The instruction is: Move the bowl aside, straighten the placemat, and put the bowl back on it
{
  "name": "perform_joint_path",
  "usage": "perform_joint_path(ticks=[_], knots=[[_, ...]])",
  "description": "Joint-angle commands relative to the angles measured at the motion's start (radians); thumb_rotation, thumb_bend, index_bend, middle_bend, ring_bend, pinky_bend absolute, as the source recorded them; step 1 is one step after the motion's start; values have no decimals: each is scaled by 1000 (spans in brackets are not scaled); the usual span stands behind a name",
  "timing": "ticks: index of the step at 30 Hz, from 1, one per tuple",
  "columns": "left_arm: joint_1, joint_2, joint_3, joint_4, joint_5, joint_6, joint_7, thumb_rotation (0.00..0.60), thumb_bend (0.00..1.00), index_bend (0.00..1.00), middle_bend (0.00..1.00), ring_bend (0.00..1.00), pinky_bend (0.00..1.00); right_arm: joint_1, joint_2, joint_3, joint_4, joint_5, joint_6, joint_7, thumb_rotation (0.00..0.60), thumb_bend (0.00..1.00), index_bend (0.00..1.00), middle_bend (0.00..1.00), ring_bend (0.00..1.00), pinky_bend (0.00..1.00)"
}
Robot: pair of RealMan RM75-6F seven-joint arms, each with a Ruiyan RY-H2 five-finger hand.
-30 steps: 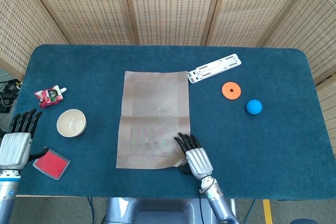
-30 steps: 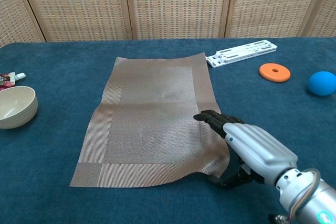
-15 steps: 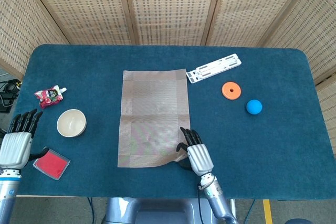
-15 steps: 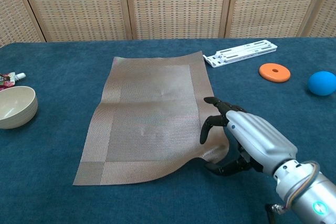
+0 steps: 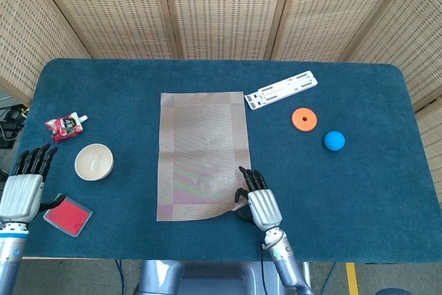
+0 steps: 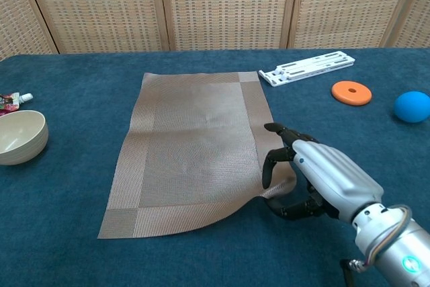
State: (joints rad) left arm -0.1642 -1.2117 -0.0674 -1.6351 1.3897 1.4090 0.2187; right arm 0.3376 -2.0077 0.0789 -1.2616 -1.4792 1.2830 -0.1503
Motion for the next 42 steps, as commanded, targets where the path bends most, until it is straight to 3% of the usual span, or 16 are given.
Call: perform_joint_path(ticks=[1,13,22,30,42], knots=[[0,0,0,-1,0,0,2,600,142,0,0,0,0,-4,7,-2,-7,2,4,-1,600,547,605,96,0,33],[2,-7,5,-5,12,10,21,600,142,0,0,0,0,-48,92,-37,-101,-40,83,-2,600,566,641,109,0,32],[9,-3,11,-18,35,29,22,600,142,0,0,0,0,-104,233,-58,-197,-87,189,-7,600,566,643,108,0,32],[12,0,16,-24,48,35,23,600,142,0,0,0,0,-118,352,-8,-199,-45,200,2,600,563,648,107,0,32],[11,-4,15,-25,45,30,36,600,142,0,0,0,0,-69,473,139,-122,120,92,42,600,551,650,107,0,28]])
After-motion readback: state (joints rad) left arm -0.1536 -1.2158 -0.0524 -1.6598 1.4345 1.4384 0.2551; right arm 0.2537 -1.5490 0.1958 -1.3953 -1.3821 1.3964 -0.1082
